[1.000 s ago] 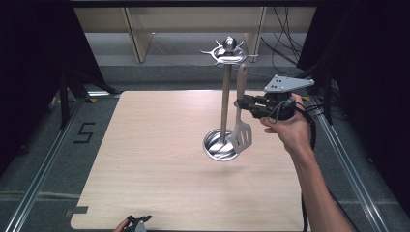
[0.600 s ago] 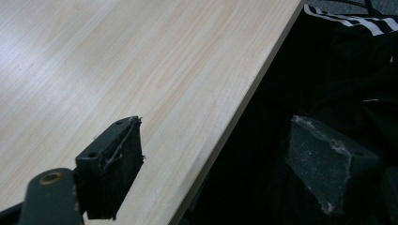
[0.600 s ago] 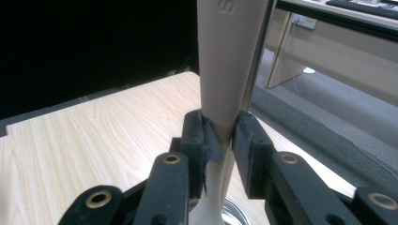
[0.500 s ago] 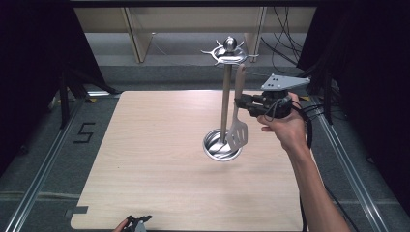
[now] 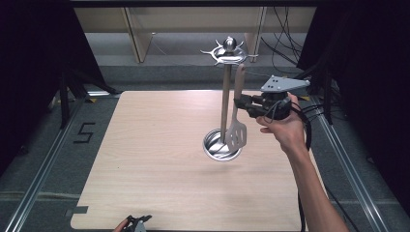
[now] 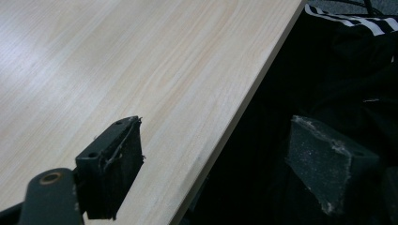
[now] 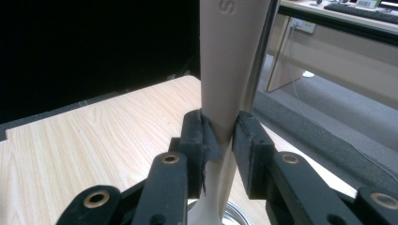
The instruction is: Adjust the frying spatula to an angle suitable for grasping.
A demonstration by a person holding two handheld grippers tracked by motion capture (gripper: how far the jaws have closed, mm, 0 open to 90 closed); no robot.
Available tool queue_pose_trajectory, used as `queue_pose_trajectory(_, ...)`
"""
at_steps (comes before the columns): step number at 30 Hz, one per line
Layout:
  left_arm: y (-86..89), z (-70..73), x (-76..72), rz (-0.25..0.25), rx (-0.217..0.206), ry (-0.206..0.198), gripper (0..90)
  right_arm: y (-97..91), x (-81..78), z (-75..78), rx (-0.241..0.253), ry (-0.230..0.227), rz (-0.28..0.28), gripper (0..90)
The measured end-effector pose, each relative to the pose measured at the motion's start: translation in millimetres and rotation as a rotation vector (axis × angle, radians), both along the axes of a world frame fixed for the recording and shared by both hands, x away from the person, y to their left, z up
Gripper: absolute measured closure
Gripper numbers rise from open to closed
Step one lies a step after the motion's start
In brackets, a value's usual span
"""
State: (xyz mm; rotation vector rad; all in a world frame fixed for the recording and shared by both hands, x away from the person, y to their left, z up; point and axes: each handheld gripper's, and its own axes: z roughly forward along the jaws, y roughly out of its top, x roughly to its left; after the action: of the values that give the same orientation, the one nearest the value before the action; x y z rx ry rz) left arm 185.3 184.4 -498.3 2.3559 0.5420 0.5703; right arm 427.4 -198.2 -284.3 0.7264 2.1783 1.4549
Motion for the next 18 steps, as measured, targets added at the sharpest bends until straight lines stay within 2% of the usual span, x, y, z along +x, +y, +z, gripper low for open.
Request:
queue_pose_trajectory(2,0.0,0.2,0.0,-0.001,0.000,-0.001,17.9,-0.7,-0.2,-0.1,-0.002,-0.003,0.014,74.9)
queue_pose_trajectory(4,0.1,-0.3,0.1,-0.001,-0.004,0.006,17.9,-1.3,-2.5,-2.0,0.022,0.011,0.014,72.8)
queue_pose_trajectory(5,0.2,-0.3,0.3,-0.002,-0.006,0.005,17.8,-2.1,-1.3,-2.5,0.028,-0.004,0.025,71.2)
queue_pose_trajectory(7,0.6,0.3,0.2,0.006,-0.004,-0.005,17.8,-2.9,-2.2,-2.3,0.031,0.001,0.023,69.9)
queue_pose_trajectory(8,0.6,0.3,0.3,0.006,-0.005,-0.004,17.8,-3.5,-3.8,-2.2,0.048,0.006,0.017,69.3)
queue_pose_trajectory(10,0.5,0.5,0.0,0.003,-0.001,-0.003,17.9,-5.5,-4.0,-2.1,0.053,-0.006,0.014,67.0)
queue_pose_trajectory(12,-0.6,-0.6,-0.3,-0.007,-0.025,0.015,17.9,-7.0,-4.7,-2.0,0.058,-0.007,0.014,64.2)
queue_pose_trajectory(13,0.1,0.2,0.1,0.002,-0.002,-0.002,17.9,-8.5,-7.8,-2.0,0.073,-0.002,0.012,62.6)
queue_pose_trajectory(15,0.3,0.5,-0.1,0.001,0.001,-0.003,17.9,-9.9,-8.4,-2.5,0.082,-0.017,0.010,61.4)
queue_pose_trajectory(18,0.2,0.5,0.0,0.000,-0.001,-0.003,17.9,-12.4,-14.2,-4.6,0.105,0.001,0.005,57.2)
